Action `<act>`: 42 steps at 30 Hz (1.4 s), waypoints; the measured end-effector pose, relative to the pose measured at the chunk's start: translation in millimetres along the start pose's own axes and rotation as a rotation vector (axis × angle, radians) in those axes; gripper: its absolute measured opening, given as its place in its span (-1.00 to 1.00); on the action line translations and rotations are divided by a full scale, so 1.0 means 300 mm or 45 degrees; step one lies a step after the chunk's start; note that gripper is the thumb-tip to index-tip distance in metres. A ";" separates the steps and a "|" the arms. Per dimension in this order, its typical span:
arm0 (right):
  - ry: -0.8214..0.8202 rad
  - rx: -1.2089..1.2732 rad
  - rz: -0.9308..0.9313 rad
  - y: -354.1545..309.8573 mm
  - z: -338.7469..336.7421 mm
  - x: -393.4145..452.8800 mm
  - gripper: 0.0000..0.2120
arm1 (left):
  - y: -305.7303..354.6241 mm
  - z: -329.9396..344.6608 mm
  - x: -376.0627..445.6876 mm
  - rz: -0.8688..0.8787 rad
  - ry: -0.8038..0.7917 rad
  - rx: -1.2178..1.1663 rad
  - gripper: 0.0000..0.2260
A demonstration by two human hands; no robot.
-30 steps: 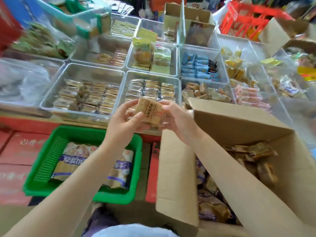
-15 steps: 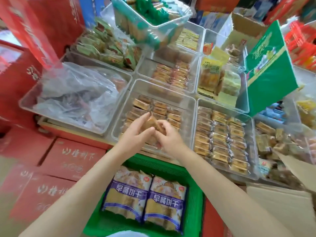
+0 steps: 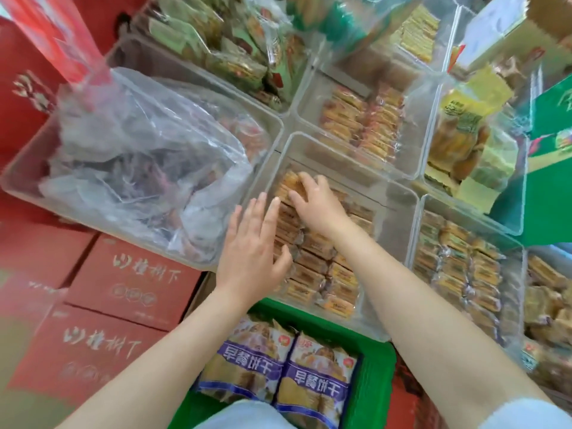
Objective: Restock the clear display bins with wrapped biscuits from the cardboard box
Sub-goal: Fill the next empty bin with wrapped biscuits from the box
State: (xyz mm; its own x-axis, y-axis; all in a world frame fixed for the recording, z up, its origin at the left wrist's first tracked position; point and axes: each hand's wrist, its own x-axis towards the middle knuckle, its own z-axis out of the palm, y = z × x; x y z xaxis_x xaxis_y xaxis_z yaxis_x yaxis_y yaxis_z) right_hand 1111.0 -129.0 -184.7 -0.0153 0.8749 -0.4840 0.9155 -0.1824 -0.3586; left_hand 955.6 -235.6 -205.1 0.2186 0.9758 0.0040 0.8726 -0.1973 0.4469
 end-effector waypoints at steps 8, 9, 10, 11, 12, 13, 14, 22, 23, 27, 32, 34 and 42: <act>-0.028 -0.001 -0.064 0.000 0.041 0.038 -0.49 | -0.001 0.012 0.002 -0.003 -0.093 0.146 -0.27; -0.051 -0.056 -0.073 0.003 0.042 0.033 -0.47 | -0.001 0.010 0.004 -0.006 -0.105 0.158 -0.27; -0.066 -0.139 -0.071 0.003 0.041 0.027 -0.45 | 0.001 0.005 0.004 -0.009 -0.122 0.165 -0.27; -0.068 -0.243 -0.071 -0.003 0.039 0.018 -0.42 | 0.005 -0.002 0.005 -0.014 -0.140 0.163 -0.28; -0.054 -0.343 -0.076 -0.014 0.035 0.001 -0.40 | 0.009 -0.011 0.005 -0.020 -0.159 0.150 -0.29; -0.030 -0.415 -0.090 -0.027 0.029 -0.029 -0.37 | 0.014 -0.019 0.005 -0.026 -0.188 0.140 -0.30; 0.008 -0.455 -0.119 -0.033 0.025 -0.068 -0.37 | 0.016 -0.026 0.005 -0.029 -0.214 0.142 -0.31; 0.028 -0.045 -0.095 0.283 -0.025 -0.606 -0.71 | 0.141 -0.090 -0.136 -0.134 -0.347 0.207 -0.44; 0.030 0.009 -0.064 0.335 -0.038 -0.691 -0.72 | 0.201 -0.095 -0.183 -0.147 -0.412 0.134 -0.49; 0.163 0.208 0.002 0.521 -0.093 -1.019 -0.78 | 0.491 -0.077 -0.368 -0.003 -0.701 0.018 -0.53; 0.509 0.380 -0.013 0.777 -0.176 -1.342 -0.80 | 0.947 -0.005 -0.594 0.174 -0.694 -0.344 -0.72; 0.707 0.436 -0.092 0.897 -0.205 -1.454 -0.82 | 1.130 0.048 -0.703 0.226 -0.739 -0.533 -0.71; 0.962 0.481 -0.284 1.389 -0.213 -1.756 -0.82 | 1.640 0.325 -1.025 -0.037 -0.716 -0.984 0.02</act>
State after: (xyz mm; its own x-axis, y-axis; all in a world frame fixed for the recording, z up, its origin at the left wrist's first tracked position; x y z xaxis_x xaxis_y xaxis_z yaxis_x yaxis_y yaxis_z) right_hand 1526.3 -637.2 -28.1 0.2149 0.9467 0.2401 0.7263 0.0095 -0.6874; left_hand 1360.3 -641.9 -73.7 0.5546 0.7516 -0.3570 0.3955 0.1394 0.9078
